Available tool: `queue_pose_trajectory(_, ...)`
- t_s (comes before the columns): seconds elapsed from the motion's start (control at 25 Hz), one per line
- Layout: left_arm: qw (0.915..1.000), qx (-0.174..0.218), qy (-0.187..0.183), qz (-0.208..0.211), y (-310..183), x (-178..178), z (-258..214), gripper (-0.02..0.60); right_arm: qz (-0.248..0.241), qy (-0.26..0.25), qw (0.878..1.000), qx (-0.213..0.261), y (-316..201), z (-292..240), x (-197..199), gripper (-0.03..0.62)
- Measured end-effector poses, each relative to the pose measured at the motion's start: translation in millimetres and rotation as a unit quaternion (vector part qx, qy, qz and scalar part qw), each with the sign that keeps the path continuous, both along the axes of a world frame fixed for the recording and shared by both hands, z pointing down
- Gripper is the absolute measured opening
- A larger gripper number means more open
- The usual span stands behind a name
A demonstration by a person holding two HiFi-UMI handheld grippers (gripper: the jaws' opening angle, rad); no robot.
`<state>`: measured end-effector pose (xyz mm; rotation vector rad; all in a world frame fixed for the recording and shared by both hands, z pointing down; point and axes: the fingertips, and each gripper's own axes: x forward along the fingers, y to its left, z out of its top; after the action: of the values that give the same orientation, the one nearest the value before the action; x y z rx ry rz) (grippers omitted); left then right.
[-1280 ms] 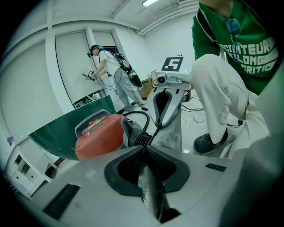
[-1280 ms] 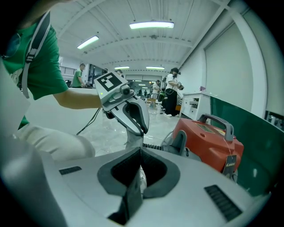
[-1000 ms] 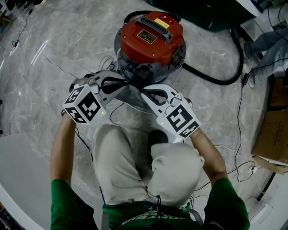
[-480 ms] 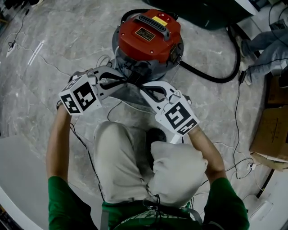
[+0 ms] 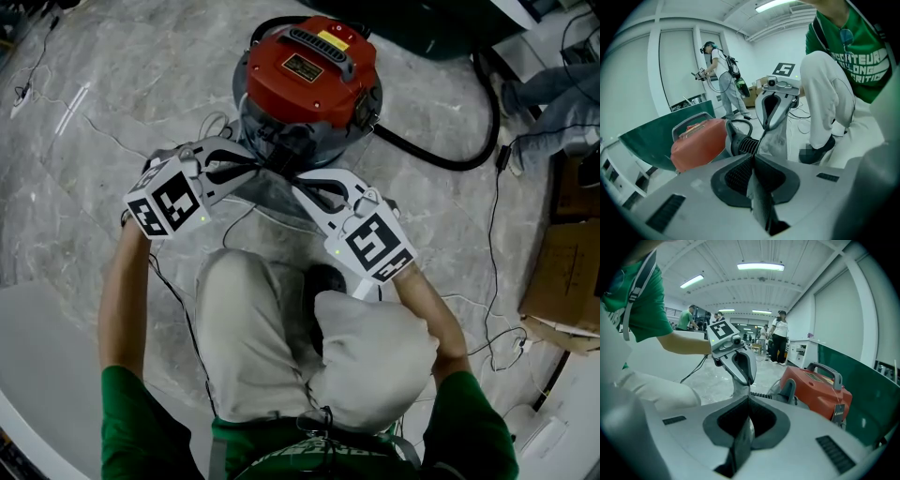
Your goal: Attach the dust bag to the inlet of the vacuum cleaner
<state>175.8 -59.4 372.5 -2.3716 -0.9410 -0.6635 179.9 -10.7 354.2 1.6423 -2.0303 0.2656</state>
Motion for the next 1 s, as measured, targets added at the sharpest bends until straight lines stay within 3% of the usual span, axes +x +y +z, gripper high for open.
queue_pose_trajectory(0.44,0.9982,0.054,0.025,0.002,0,8,1,0.021,0.013,-0.023,1.000,0.011,2,5,2,0.012)
queue_pose_trajectory(0.6,0.9982,0.055,0.022,0.004,1,10,3,0.023,0.018,-0.014,1.000,0.013,2,7,6,0.012)
queue_pose_trajectory(0.8,0.9996,0.016,0.020,-0.014,-9,10,2,0.023,0.010,-0.011,1.000,0.010,-11,5,13,0.013)
queue_pose_trajectory(1.0,0.9986,0.050,0.016,-0.003,-7,18,4,0.025,0.019,-0.048,0.998,0.017,-5,8,17,0.012)
